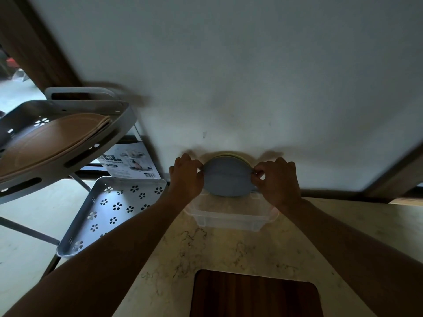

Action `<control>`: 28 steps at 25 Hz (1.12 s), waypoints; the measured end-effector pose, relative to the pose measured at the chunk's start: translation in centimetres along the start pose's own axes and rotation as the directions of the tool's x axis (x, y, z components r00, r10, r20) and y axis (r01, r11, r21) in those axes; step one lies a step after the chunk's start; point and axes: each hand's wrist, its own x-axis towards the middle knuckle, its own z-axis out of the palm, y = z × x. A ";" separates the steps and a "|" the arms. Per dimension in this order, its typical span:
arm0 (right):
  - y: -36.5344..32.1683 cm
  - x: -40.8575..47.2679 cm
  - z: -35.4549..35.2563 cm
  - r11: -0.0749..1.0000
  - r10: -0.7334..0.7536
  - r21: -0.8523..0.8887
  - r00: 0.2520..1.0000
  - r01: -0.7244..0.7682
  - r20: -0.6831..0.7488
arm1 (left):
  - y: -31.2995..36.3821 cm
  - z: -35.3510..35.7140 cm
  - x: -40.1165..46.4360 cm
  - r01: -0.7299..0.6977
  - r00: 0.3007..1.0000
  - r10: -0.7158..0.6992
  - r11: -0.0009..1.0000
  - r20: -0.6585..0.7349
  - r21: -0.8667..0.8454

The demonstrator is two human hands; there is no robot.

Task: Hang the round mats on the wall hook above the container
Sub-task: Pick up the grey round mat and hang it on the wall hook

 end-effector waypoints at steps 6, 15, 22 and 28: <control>-0.1 -0.8 -0.4 1.000 0.004 0.018 1.000 -0.003 -0.022 | -0.1 -0.3 -0.6 -0.035 0.999 0.034 0.997 0.023 0.071; -0.2 -0.4 0.0 0.976 -0.016 -0.215 0.999 0.026 0.047 | 0.4 0.1 -0.6 0.004 0.998 -0.003 1.000 -0.065 0.013; -1.1 -0.8 -1.4 0.982 0.011 -0.191 0.997 0.003 0.072 | 0.9 -1.2 -1.4 0.008 1.000 -0.008 1.000 -0.029 -0.009; -3.2 -2.1 -5.3 0.999 -0.041 -0.026 0.979 0.047 0.202 | 1.8 -5.2 -4.3 -0.006 1.000 0.007 0.996 0.008 -0.085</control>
